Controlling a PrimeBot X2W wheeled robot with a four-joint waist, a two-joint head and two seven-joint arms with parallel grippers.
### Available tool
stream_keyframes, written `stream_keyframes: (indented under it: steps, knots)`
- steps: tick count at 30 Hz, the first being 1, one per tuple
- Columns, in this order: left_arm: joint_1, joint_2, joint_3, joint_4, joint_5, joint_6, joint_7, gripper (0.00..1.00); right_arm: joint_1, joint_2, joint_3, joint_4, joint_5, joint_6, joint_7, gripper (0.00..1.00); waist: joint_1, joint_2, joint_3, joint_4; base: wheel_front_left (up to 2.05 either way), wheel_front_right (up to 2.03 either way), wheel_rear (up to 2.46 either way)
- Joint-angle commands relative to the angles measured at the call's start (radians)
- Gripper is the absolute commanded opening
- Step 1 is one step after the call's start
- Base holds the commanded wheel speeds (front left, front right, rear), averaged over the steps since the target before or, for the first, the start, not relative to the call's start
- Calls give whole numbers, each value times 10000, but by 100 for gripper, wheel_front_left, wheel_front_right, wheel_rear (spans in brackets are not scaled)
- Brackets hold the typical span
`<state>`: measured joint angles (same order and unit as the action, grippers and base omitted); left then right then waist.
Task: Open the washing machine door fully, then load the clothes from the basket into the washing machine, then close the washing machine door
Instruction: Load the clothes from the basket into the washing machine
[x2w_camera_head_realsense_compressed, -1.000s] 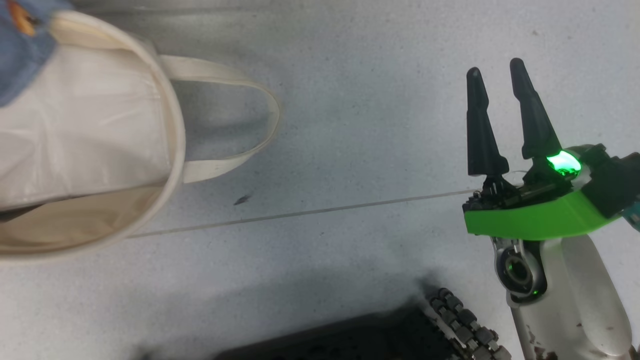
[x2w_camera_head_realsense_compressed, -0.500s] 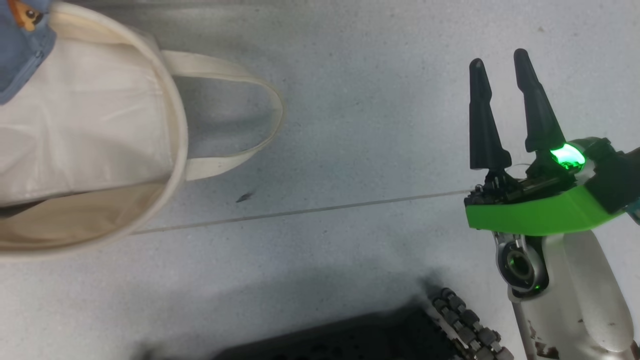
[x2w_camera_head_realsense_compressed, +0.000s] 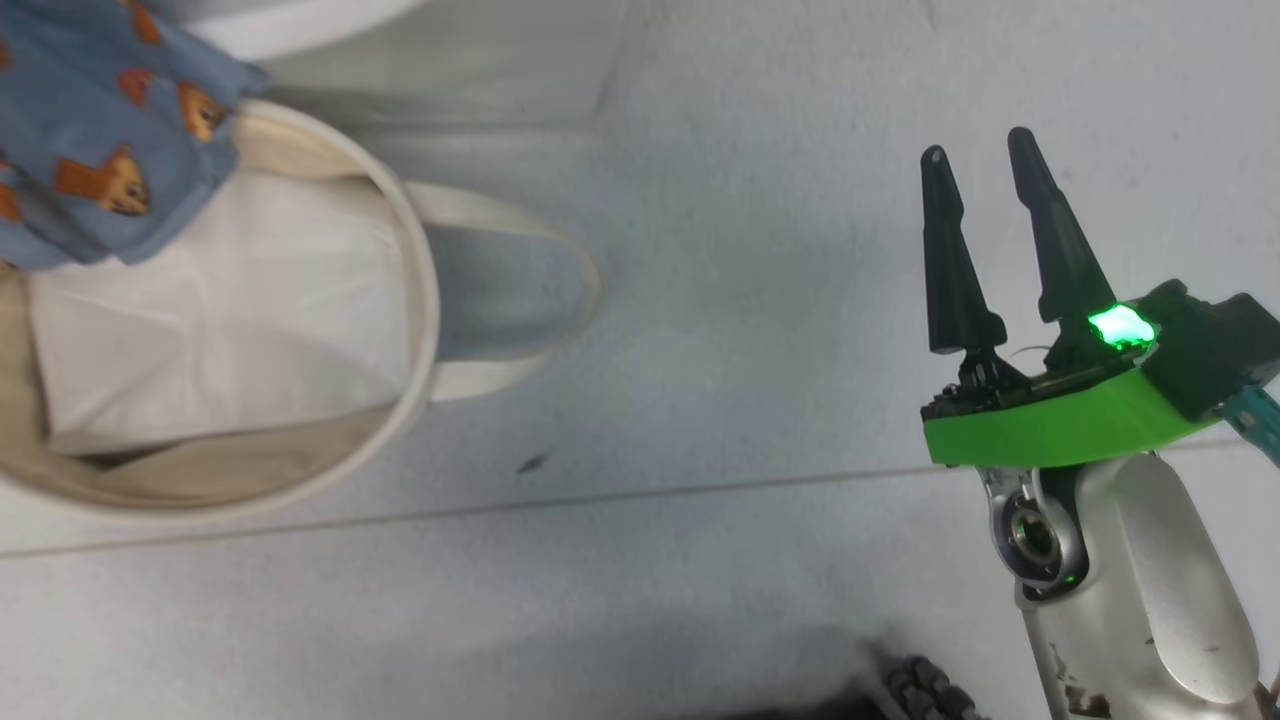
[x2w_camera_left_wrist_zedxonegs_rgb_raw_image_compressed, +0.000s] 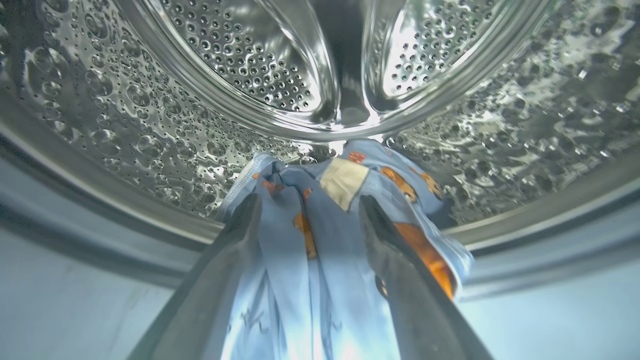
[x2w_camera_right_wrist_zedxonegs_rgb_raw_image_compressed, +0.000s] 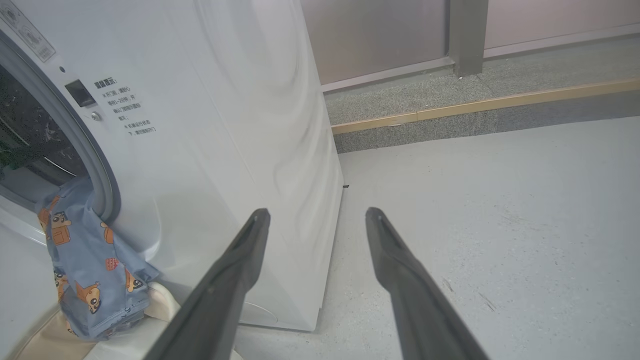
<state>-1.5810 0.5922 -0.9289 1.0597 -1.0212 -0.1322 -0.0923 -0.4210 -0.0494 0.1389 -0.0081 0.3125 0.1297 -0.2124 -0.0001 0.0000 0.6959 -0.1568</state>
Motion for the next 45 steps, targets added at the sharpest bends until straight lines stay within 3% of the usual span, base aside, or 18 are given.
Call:
stream_keyframes:
  steps: [1,10,21,25,31,41,45]
  knots:
    - [-121,416,166,-127,-113,16,-80,100,380,-8,102,-224,-54,10,51,100,1,0,-627,233,0,0,0]
    - [2017,-70,-280,68,-710,16,-971,100,768,-8,99,422,13,10,267,100,1,0,-2585,564,0,0,0]
    - [4685,-155,-88,-1292,-1100,38,-1677,100,1650,-8,-70,898,30,10,535,100,1,0,-4648,986,0,0,0]
    - [5972,-23,951,-2436,-903,450,-1689,100,2075,-8,-196,873,28,10,685,100,1,0,-5228,1195,0,0,0]
    - [8614,-44,2875,-4512,-223,1419,-1692,100,2566,-8,-315,698,123,10,843,100,1,0,-5842,1422,0,0,0]
    - [12521,-740,5603,-7615,1437,1959,-1693,100,3074,-8,-444,476,257,10,985,100,1,0,-6508,1440,0,0,0]
    - [13519,-911,6232,-8445,2191,2048,-1694,100,3238,-8,-495,484,313,10,1001,100,1,0,-6738,1379,0,0,0]
